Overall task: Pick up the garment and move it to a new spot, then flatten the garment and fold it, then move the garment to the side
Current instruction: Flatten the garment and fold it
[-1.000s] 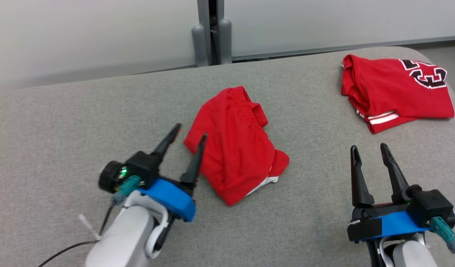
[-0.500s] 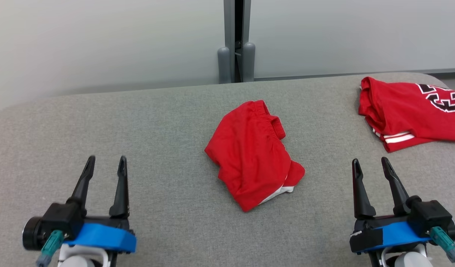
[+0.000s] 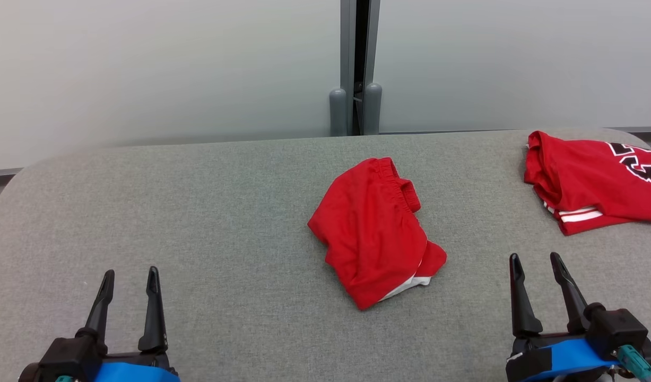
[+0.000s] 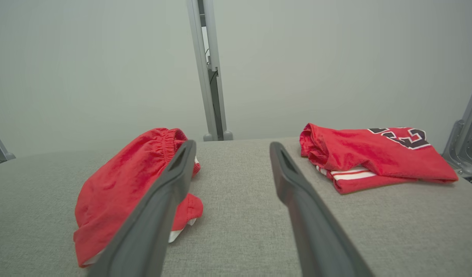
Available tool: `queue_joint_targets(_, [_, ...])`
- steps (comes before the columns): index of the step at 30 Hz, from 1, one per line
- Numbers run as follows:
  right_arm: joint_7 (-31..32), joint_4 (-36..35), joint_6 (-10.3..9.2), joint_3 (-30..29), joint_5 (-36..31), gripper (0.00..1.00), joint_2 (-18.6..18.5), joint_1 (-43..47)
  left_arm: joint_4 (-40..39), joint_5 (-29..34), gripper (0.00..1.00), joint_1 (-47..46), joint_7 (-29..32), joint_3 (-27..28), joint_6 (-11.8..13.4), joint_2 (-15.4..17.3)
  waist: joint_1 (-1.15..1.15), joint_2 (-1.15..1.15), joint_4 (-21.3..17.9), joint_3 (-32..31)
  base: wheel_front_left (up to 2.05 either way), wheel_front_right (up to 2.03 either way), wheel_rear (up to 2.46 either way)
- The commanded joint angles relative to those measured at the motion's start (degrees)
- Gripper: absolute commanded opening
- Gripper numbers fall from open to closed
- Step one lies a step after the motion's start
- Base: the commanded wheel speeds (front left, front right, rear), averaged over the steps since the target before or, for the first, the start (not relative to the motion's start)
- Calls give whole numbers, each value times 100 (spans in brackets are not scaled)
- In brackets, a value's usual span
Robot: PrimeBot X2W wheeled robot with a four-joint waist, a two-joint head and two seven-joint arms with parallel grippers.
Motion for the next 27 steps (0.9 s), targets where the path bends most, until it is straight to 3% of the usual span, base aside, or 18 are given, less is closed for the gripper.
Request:
queue_joint_targets(1, [-6, 24, -2, -8, -8, 100, 4, 86, -16, 38, 100, 77, -15, 53, -35, -5, 0, 0, 6, -13, 0, 0, 0])
queue_joint_targets(16, [-6, 106, -2, 52, -13, 100, 4, -7, 40, 357, 100, 57, -15, 354, -352, -220, 0, 0, 35, -41, 0, 0, 0])
queue_joint_targets(27, [-4, 625, -2, 818, -14, 100, 3, -947, 77, 445, 100, -170, -15, 303, -443, -270, 0, 0, 136, 134, 0, 0, 0])
